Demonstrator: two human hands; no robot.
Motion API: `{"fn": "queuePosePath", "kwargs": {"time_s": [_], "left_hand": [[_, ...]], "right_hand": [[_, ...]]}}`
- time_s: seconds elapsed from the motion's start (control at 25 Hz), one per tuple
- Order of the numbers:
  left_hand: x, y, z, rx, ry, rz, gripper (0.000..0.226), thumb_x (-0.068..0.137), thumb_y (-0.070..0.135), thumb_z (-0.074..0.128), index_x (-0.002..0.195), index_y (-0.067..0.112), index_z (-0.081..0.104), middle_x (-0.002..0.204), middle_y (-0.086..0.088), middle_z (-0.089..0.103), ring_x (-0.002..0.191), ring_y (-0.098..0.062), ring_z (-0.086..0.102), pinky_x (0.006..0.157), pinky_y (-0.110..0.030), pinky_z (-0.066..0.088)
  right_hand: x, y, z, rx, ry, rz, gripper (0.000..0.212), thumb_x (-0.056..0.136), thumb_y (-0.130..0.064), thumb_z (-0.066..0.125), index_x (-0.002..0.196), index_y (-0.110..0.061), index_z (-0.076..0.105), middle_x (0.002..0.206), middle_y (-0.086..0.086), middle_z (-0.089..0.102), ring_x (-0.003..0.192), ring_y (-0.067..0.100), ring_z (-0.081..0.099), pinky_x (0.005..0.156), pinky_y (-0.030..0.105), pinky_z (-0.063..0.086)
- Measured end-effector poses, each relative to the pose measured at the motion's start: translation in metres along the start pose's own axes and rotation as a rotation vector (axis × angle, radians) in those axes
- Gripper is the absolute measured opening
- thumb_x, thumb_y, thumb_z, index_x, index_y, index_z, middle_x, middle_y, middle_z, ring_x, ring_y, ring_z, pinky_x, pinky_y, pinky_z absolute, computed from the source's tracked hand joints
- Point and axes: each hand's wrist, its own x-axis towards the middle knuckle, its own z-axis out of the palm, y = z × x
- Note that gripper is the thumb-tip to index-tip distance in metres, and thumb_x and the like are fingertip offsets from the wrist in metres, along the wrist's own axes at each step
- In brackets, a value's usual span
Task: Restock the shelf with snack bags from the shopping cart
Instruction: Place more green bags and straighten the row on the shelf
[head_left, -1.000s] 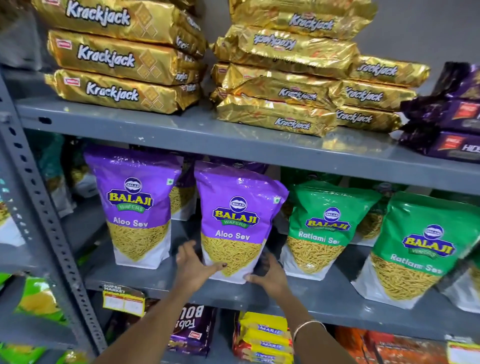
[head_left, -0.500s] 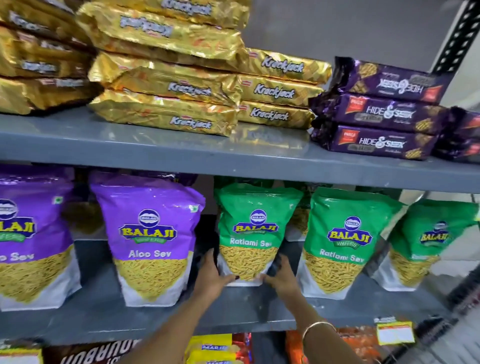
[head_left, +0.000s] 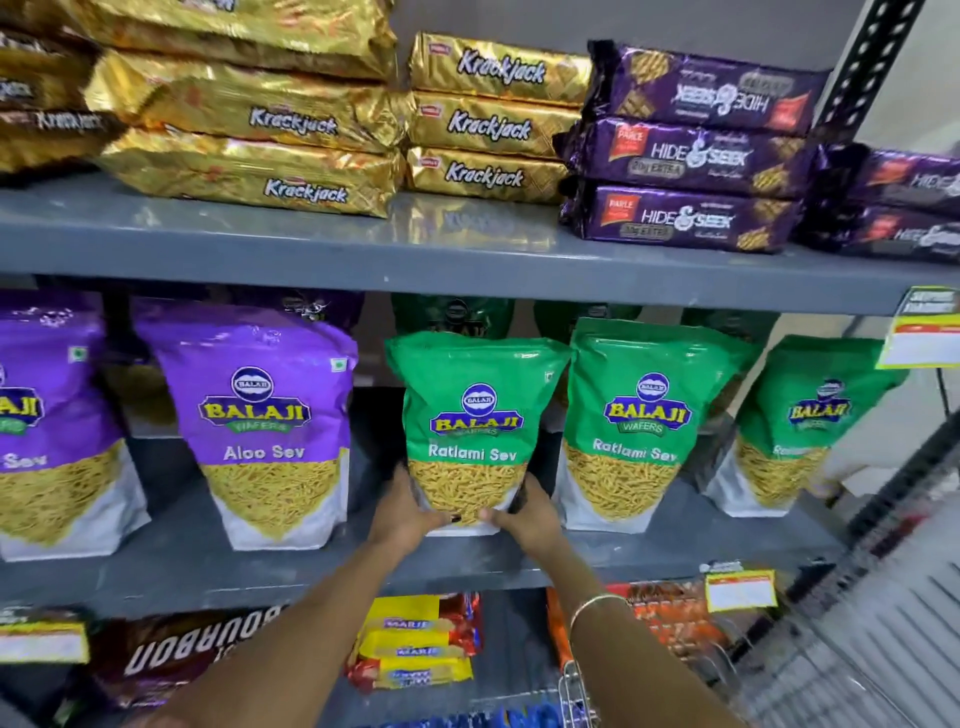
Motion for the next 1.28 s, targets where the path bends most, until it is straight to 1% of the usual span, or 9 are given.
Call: {"fn": "queuePosePath", "kwargs": {"time_s": [0.12,0.24,0.36,0.48,0.72,0.88,1.0,1.08,1.28], "left_hand": [[-0.041,0.004,0.012,0.215,0.359,0.195,0.075,0.066,0.038,0.075,0.123,0.003,0.04,0.122,-0.02,0.045,0.118,-0.036,0.041,0.099,-0.048,0.04],[-0.075,0.01,0.05,0.263,0.097,0.408,0.048,0.078,0.048,0.056,0.111,0.023,0.033,0.115,-0.012,0.05,0.103,-0.021,0.047,0.088,-0.04,0.05],[-0.068,0.053,0.102,0.138,-0.142,0.386,0.057,0.08,0.045,0.058,0.126,0.022,0.033,0.131,-0.013,0.046,0.121,-0.026,0.05,0.102,-0.033,0.041],[-0.039,0.098,0.139,-0.008,-0.111,0.236,0.087,0.071,0.031,0.07,0.14,-0.001,0.026,0.149,-0.015,0.032,0.138,-0.028,0.033,0.109,-0.026,0.024],[-0.008,0.105,0.176,0.071,-0.056,0.034,0.074,0.069,0.027,0.076,0.128,0.0,0.041,0.135,-0.02,0.053,0.123,-0.032,0.051,0.092,-0.034,0.043],[-0.009,0.105,0.187,-0.027,-0.017,0.035,0.073,0.064,0.025,0.081,0.122,0.0,0.045,0.129,-0.021,0.058,0.119,-0.032,0.055,0.091,-0.036,0.046],[-0.004,0.103,0.187,-0.118,-0.054,0.023,0.079,0.057,0.023,0.085,0.124,0.005,0.048,0.127,-0.017,0.061,0.117,-0.031,0.056,0.092,-0.037,0.047],[-0.003,0.104,0.187,-0.119,-0.062,0.023,0.078,0.054,0.027,0.087,0.121,0.008,0.051,0.124,-0.016,0.064,0.115,-0.03,0.058,0.091,-0.039,0.048],[-0.003,0.104,0.2,-0.007,-0.038,-0.004,0.066,0.06,0.038,0.08,0.113,0.012,0.051,0.125,-0.011,0.064,0.12,-0.03,0.054,0.105,-0.043,0.038]], "right_hand": [[-0.021,0.0,-0.022,-0.011,0.164,-0.018,0.039,0.067,-0.021,0.078,0.096,-0.009,0.056,0.089,0.002,0.064,0.092,0.021,0.058,0.072,0.024,0.046],[-0.041,0.017,-0.065,-0.051,0.47,0.06,0.024,0.071,-0.019,0.072,0.062,-0.016,0.049,0.066,0.007,0.059,0.071,0.027,0.058,0.059,0.032,0.038],[-0.038,0.047,-0.12,0.056,0.66,0.083,0.029,0.068,-0.009,0.074,0.08,-0.008,0.047,0.082,0.013,0.055,0.082,0.028,0.056,0.062,0.034,0.039],[-0.011,0.067,-0.154,0.056,0.405,0.073,0.065,0.063,-0.007,0.079,0.117,-0.002,0.044,0.111,0.015,0.057,0.106,0.028,0.055,0.088,0.045,0.046],[0.014,0.083,-0.187,0.04,0.18,-0.025,0.042,0.064,-0.013,0.077,0.095,-0.03,0.055,0.098,0.009,0.066,0.089,0.005,0.064,0.083,0.032,0.05],[-0.003,0.017,-0.217,0.224,0.327,-0.127,0.074,0.06,-0.034,0.08,0.122,-0.017,0.043,0.122,0.005,0.058,0.114,0.021,0.055,0.101,0.039,0.044],[0.0,-0.069,-0.248,0.167,0.521,-0.273,0.056,0.079,-0.018,0.066,0.128,-0.008,0.042,0.118,-0.008,0.05,0.104,0.009,0.049,0.092,0.025,0.038],[0.011,-0.104,-0.265,0.104,0.546,-0.271,0.035,0.085,-0.01,0.057,0.119,-0.003,0.054,0.122,0.005,0.06,0.101,0.019,0.056,0.084,0.022,0.04],[0.017,-0.121,-0.284,0.015,0.566,-0.128,0.027,0.089,-0.008,0.047,0.108,0.006,0.059,0.117,0.023,0.062,0.111,0.037,0.055,0.097,0.037,0.041]]}}
